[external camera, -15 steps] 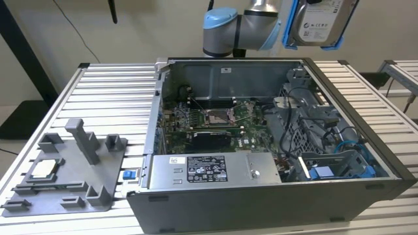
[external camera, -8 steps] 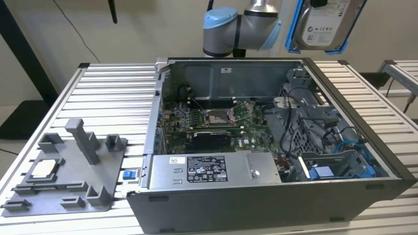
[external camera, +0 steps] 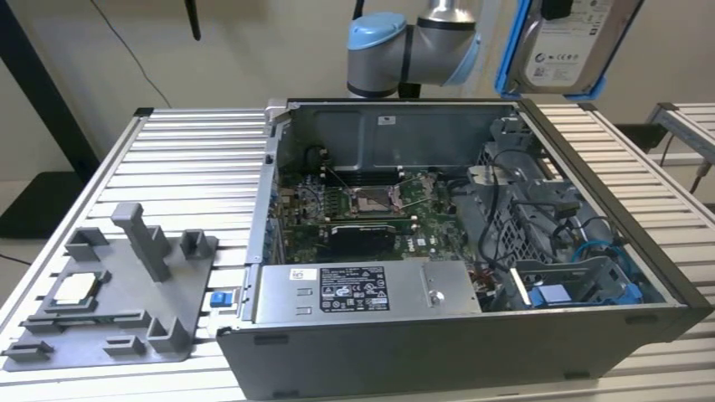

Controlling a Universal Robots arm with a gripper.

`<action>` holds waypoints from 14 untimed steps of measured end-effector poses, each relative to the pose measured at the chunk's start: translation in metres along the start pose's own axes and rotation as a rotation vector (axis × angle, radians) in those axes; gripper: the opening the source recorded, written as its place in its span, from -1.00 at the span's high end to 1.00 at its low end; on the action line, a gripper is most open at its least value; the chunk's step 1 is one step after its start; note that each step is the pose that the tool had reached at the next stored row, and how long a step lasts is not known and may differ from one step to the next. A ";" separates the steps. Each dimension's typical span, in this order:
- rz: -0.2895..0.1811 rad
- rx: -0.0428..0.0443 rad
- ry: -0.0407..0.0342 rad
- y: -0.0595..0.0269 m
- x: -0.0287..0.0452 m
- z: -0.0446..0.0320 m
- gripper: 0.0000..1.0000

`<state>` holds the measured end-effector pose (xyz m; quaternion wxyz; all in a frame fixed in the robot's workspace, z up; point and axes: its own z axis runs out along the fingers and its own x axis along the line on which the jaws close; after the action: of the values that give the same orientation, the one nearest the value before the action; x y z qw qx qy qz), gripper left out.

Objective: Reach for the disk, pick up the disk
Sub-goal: 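Pick up the disk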

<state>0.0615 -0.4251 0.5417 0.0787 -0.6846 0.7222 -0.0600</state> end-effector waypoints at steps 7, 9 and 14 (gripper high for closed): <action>-0.005 -0.0002 -0.0009 -0.0020 0.0136 0.0010 1.00; -0.006 -0.0003 -0.0012 -0.0024 0.0176 0.0013 1.00; -0.015 -0.0005 -0.0030 -0.0032 0.0244 0.0026 1.00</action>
<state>0.0638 -0.4496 0.5390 0.0791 -0.6900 0.7170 -0.0594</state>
